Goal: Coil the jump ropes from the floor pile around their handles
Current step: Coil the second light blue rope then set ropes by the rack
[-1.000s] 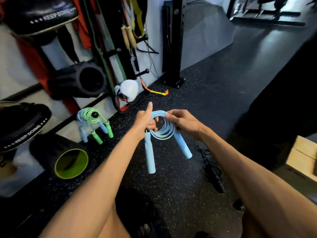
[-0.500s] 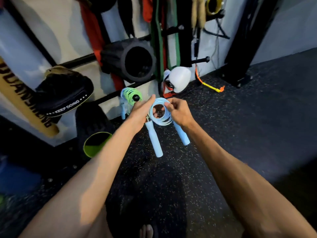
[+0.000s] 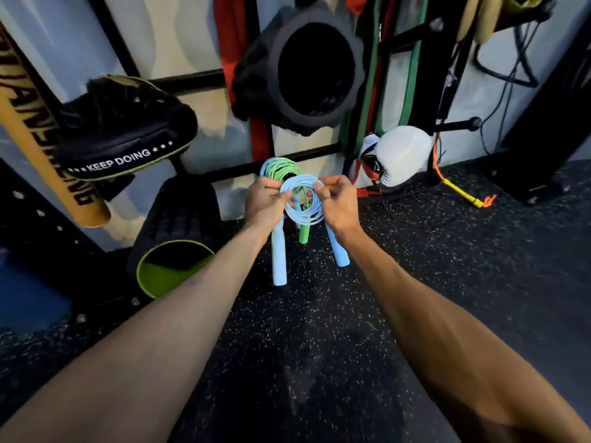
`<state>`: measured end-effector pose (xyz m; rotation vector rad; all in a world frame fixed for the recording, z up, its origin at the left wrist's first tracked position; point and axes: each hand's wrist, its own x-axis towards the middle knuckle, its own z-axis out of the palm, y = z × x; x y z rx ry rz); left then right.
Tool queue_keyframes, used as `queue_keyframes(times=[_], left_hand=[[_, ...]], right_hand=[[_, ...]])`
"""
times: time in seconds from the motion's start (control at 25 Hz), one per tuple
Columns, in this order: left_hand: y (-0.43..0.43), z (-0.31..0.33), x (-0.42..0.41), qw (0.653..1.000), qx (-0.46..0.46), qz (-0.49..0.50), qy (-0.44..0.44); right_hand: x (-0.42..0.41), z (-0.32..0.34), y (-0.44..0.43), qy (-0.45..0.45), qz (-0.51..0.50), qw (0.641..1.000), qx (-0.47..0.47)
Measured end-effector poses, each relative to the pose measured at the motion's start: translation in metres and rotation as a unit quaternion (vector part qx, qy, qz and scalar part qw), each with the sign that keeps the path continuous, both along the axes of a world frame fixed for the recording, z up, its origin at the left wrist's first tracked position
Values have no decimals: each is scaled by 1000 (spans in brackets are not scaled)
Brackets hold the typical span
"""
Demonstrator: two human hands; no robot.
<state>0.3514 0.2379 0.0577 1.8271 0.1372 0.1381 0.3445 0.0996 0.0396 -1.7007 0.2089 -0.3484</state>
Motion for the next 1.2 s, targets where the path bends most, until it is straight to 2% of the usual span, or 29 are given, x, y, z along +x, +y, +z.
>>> queue_keyframes(times=[0.12, 0.28, 0.48, 0.84, 0.92, 1.04, 1.2], left_hand=[[-2, -16, 26, 994, 49, 77, -52], [-4, -23, 51, 988, 68, 97, -96], [1, -41, 77, 982, 100, 129, -96], [-6, -29, 84, 969, 173, 178, -18], [-13, -32, 66, 967, 204, 150, -6], [-29, -38, 33, 973, 198, 118, 32], [-65, -38, -41, 970, 205, 47, 125]], right_hand=[[21, -8, 12, -41, -48, 998, 13], [45, -21, 24, -88, -91, 991, 27], [72, -45, 31, -75, -106, 991, 29], [80, -60, 30, 87, -56, 993, -63], [55, -62, 24, 106, -49, 991, -64], [6, -61, 8, 144, -53, 984, -93], [-81, -55, -27, 233, -31, 963, -131]])
